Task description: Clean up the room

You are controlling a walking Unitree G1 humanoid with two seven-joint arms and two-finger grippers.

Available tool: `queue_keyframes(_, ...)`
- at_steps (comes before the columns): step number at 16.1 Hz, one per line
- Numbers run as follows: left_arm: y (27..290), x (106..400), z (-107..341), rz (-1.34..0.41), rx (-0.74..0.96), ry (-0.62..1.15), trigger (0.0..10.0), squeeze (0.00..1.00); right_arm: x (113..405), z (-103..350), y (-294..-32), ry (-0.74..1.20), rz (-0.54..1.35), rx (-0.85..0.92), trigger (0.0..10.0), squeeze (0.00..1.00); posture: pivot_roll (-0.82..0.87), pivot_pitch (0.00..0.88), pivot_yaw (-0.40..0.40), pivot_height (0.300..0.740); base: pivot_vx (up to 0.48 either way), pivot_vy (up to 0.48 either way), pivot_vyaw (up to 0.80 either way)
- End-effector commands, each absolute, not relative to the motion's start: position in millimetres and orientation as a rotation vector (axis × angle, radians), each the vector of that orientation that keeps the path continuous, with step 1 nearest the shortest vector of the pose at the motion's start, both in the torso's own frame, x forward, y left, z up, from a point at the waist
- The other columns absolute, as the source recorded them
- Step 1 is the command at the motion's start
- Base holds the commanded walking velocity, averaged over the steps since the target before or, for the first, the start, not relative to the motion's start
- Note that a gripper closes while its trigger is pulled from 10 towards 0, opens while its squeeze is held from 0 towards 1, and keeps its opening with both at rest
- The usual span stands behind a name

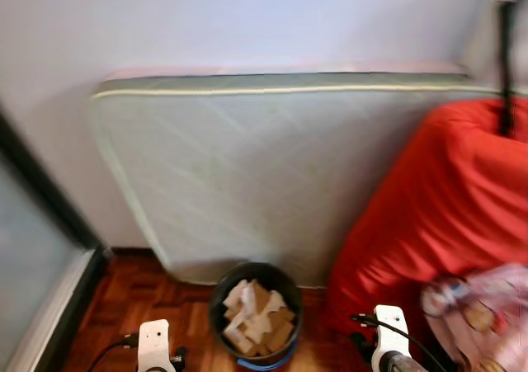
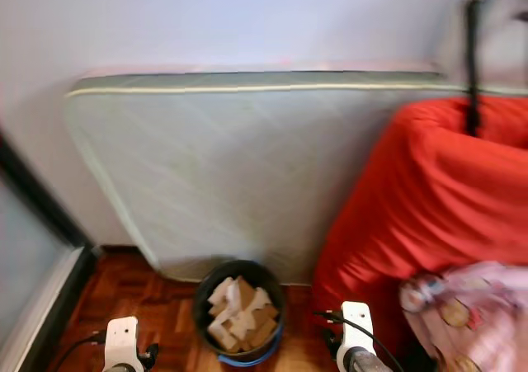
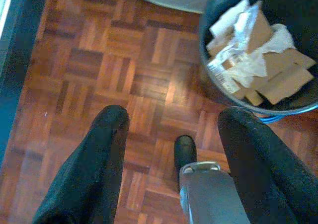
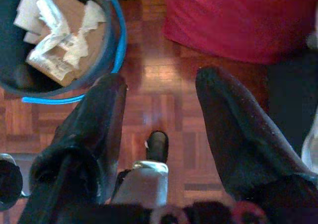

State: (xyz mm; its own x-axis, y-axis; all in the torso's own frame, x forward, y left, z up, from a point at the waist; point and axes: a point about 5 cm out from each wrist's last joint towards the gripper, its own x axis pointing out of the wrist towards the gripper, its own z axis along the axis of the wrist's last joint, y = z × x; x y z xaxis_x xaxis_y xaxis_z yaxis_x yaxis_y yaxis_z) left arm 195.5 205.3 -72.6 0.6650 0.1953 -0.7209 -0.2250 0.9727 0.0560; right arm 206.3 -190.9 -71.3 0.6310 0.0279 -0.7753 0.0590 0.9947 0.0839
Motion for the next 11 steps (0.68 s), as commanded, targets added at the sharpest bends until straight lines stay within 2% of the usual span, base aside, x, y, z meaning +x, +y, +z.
queue_keyframes(1,206.0,194.2,-73.4,0.232,-0.019,0.820,10.0,0.00,205.5,-72.0,-190.6,0.900,-0.016,0.103,10.0,0.00,-0.04,0.000,0.009,0.740,0.000,0.000,-0.77)
queue_keyframes(3,206.3,195.4,-72.5,0.225,-0.002,0.813,10.0,0.00,206.0,-71.8,-190.6,0.901,-0.015,0.101,10.0,0.00,-0.04,0.000,0.008,0.740,0.000,0.000,-0.77)
queue_keyframes(4,206.4,196.2,-71.9,0.217,0.012,0.810,10.0,0.00,206.3,-71.6,-190.7,0.901,-0.013,0.100,10.0,0.00,-0.04,0.000,0.008,0.740,0.000,-0.428,-0.77)
queue_keyframes(11,206.9,195.8,-72.0,0.232,0.000,0.809,10.0,0.00,206.3,-71.7,-190.6,0.904,-0.016,0.097,10.0,0.00,-0.04,0.000,0.010,0.740,0.000,0.000,-0.77)
